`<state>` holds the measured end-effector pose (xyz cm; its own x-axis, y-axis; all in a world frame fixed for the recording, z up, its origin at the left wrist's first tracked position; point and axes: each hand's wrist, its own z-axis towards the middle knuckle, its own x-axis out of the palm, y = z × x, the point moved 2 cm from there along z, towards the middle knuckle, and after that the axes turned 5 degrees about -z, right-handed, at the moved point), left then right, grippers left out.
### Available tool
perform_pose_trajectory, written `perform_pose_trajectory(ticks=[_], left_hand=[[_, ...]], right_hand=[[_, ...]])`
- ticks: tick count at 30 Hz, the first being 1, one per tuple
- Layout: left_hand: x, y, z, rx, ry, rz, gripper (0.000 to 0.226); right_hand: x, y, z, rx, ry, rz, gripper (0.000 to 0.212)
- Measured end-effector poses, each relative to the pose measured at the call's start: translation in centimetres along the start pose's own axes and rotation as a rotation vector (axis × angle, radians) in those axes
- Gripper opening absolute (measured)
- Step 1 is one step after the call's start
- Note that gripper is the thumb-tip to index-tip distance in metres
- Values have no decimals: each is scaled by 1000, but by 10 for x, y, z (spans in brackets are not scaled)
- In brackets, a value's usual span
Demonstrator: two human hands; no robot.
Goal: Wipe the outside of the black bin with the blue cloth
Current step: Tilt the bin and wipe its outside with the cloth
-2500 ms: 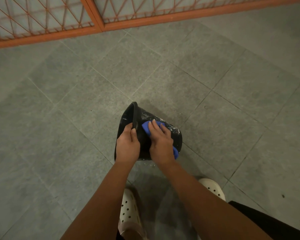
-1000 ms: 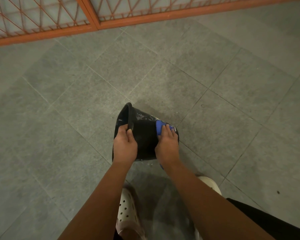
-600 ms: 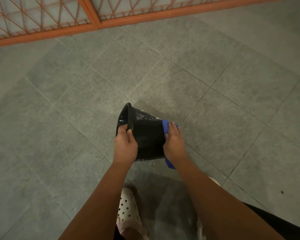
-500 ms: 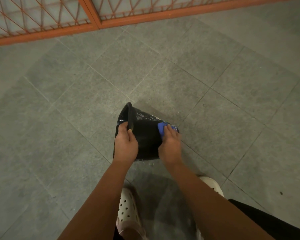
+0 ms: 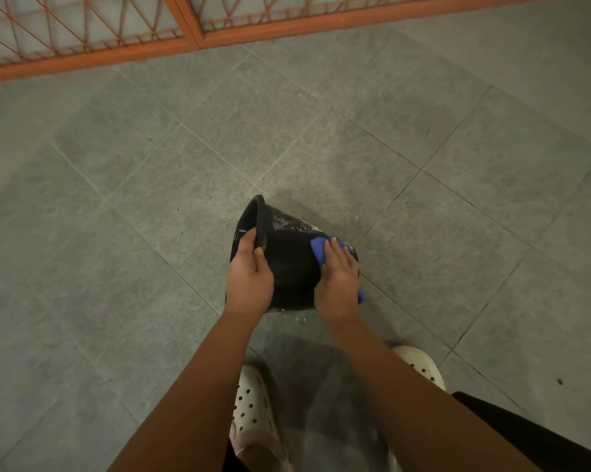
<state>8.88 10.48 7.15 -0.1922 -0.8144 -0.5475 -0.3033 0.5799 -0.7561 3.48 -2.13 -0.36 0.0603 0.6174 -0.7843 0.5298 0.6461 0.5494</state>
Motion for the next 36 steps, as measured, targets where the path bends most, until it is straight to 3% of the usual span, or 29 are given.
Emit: perform_pose_trajectory(ticks=[4, 10, 14, 16, 19, 24, 28, 31, 36], left_hand=[[0, -2, -3, -15, -9, -39, 40], [1, -5, -7, -7, -19, -41, 39], [0, -3, -1, -35, 6, -39, 40], [-1, -2, -1, -32, 2, -47, 41], [0, -2, -3, -17, -14, -54, 41], [0, -3, -3, 9, -26, -37, 39], [-3, 1, 1, -36, -9, -76, 40], [-5, 2, 0, -58, -4, -124, 40], [-6, 5, -5, -91, 12, -198, 34]], right_hand=[[-6, -13, 18, 12, 76, 110, 47], [0, -27, 7, 354, 100, 77, 51], [13, -3, -12, 123, -38, -74, 57], [8, -1, 2, 50, 9, -40, 56], [-5, -13, 17, 113, 63, 120, 48], [-1, -20, 6, 290, 136, 11, 58], [12, -2, -4, 127, 41, -165, 74], [5, -10, 13, 47, 79, -165, 70], [-1, -34, 30, 221, 171, 5, 53]])
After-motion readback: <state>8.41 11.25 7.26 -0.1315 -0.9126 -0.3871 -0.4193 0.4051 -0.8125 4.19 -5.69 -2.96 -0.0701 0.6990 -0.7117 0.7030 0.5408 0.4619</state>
